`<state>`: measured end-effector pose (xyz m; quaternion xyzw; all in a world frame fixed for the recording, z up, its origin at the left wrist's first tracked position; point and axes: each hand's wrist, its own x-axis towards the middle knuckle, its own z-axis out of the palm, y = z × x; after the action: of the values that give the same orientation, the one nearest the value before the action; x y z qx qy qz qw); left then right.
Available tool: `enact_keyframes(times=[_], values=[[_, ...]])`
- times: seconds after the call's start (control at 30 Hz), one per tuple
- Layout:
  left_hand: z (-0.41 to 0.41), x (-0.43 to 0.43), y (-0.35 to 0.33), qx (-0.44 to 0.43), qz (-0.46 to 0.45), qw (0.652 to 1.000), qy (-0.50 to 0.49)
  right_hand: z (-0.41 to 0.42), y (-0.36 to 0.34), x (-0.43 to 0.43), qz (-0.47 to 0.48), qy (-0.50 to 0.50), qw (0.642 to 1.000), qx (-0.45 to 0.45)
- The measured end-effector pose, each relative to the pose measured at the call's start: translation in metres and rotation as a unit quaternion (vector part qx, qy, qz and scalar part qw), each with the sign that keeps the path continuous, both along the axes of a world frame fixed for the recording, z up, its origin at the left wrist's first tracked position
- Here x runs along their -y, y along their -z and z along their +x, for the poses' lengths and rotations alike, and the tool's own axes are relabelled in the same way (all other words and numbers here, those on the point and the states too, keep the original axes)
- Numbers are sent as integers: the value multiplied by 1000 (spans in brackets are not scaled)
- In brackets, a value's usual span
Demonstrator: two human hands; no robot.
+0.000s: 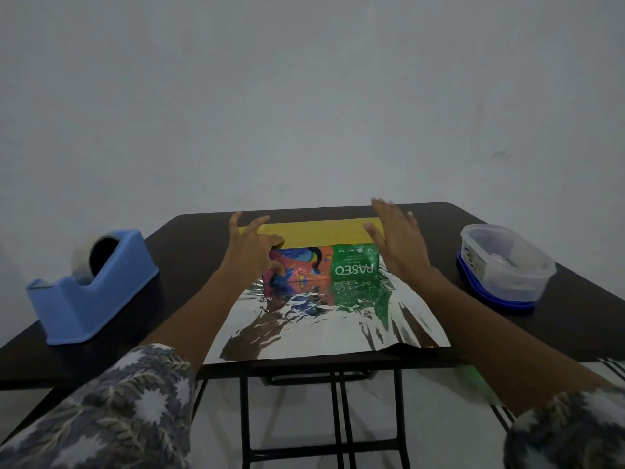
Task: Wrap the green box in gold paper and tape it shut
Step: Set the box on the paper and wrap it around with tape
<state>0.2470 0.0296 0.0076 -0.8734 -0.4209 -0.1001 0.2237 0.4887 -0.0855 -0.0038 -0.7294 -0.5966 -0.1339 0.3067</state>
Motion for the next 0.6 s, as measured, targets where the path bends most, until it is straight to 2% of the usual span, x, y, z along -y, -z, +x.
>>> enact_keyframes(times=[0.13,0.3,0.6], values=[[-1,0,1,28,-3,1000,10,-50,-10,-31,-91,-97,984,120],[-3,1,4,36,-12,999,8,-68,5,-60,-176,-89,951,238],[-3,0,8,50,-14,999,-1,-74,5,-62,-186,-72,953,227]])
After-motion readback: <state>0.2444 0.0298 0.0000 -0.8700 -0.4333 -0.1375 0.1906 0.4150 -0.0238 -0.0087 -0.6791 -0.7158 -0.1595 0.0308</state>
